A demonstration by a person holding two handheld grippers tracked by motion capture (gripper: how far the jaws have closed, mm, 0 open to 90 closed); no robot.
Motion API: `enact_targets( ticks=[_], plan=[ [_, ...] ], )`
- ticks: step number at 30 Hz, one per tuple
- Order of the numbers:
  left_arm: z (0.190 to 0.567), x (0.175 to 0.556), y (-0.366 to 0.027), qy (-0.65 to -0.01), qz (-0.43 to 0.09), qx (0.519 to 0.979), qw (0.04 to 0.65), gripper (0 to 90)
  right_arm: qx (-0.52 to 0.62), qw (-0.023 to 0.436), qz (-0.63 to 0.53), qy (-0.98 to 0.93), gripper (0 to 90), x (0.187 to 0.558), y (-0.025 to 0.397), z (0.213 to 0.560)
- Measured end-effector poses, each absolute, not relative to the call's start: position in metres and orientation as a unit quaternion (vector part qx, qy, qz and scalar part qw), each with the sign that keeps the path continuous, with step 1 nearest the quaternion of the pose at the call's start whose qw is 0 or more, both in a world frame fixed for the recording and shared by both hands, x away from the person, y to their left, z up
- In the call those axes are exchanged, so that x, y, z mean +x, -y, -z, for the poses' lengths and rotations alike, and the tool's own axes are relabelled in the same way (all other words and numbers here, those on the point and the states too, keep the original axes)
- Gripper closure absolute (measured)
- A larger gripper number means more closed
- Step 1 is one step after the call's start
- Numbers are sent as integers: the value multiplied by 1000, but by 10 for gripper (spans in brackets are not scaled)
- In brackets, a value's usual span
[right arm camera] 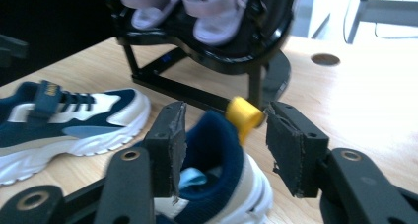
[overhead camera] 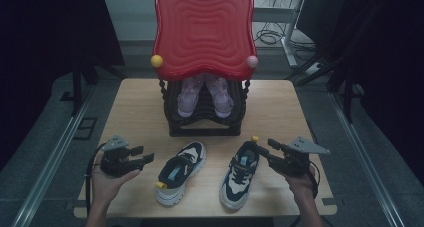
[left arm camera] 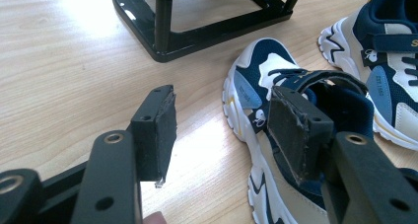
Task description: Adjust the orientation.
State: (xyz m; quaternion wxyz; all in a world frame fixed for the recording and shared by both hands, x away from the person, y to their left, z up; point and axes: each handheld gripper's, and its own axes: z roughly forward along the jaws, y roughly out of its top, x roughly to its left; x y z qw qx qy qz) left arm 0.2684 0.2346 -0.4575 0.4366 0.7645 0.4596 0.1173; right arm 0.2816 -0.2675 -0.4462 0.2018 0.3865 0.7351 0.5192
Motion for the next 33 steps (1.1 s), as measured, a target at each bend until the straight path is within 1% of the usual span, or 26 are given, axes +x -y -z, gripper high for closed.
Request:
enact_targets(
  ticks=[1, 2, 4, 7, 17, 22, 33],
  plan=[
    [458, 268, -235, -460, -117, 764, 437, 437, 386, 202, -519, -735, 513, 282, 268, 446],
    [458, 268, -233, -458, -117, 766, 435, 433, 375, 199, -521, -741, 546, 278, 263, 443],
    [459, 268, -232, -458, -116, 767, 434, 430, 366, 193, -522, -746, 578, 276, 259, 441],
    [461, 269, -231, -460, -113, 769, 430, 427, 353, 186, -518, -756, 658, 274, 251, 440],
    [464, 271, -228, -457, -108, 777, 420, 418, 305, 153, -502, -795, 884, 273, 216, 446],
    [467, 272, -226, -457, -110, 784, 406, 416, 284, 144, -489, -812, 895, 271, 201, 452],
    [468, 272, -227, -456, -107, 787, 402, 421, 276, 127, -472, -828, 895, 270, 179, 463]
  ],
)
